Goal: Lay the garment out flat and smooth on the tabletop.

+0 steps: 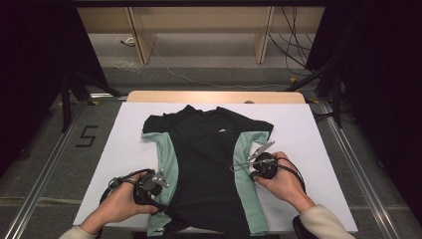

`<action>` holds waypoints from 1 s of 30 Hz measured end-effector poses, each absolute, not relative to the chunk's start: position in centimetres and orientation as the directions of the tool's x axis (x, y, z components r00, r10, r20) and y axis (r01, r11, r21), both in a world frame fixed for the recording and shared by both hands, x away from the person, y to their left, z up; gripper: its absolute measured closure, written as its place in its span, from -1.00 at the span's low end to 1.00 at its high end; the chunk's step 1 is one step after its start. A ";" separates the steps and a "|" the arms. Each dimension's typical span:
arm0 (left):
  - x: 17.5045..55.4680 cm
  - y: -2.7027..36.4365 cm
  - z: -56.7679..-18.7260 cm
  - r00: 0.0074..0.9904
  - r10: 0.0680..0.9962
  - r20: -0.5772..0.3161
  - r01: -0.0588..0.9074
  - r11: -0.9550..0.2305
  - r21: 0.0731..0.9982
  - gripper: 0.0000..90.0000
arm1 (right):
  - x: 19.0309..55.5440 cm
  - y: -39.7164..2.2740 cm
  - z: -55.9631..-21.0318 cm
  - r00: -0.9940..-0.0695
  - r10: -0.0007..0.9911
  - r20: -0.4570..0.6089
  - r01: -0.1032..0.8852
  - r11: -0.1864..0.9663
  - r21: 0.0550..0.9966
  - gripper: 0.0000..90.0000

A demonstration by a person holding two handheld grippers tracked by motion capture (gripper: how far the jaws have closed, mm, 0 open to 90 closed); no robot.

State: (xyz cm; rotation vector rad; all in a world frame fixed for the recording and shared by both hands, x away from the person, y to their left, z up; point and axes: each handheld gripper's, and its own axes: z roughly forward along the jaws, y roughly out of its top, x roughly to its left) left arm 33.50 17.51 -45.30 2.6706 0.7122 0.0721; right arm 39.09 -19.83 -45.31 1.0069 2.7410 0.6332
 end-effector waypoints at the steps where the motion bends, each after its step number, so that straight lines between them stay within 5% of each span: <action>1: 33.8 17.7 -45.2 0.858 0.512 -0.039 0.484 -0.781 0.395 -0.08 | 39.1 -20.0 -45.2 -0.756 0.654 0.001 0.581 0.670 0.462 0.68; 8: 34.8 18.5 -45.1 0.794 0.607 -0.030 0.499 -0.624 0.602 -0.41 | 39.1 -21.9 -44.7 -0.726 0.686 0.044 0.547 0.538 0.641 0.42; 17: 35.5 21.3 -45.7 0.701 0.702 -0.124 0.524 -0.389 0.757 -1.00 | 37.7 -25.2 -45.4 -0.686 0.718 0.121 0.510 0.356 0.783 0.02; 30: 35.5 22.9 -46.2 0.646 0.762 -0.052 0.459 -0.333 0.824 -1.00 | 36.2 -26.3 -45.2 -0.674 0.734 0.089 0.422 0.283 0.861 -0.55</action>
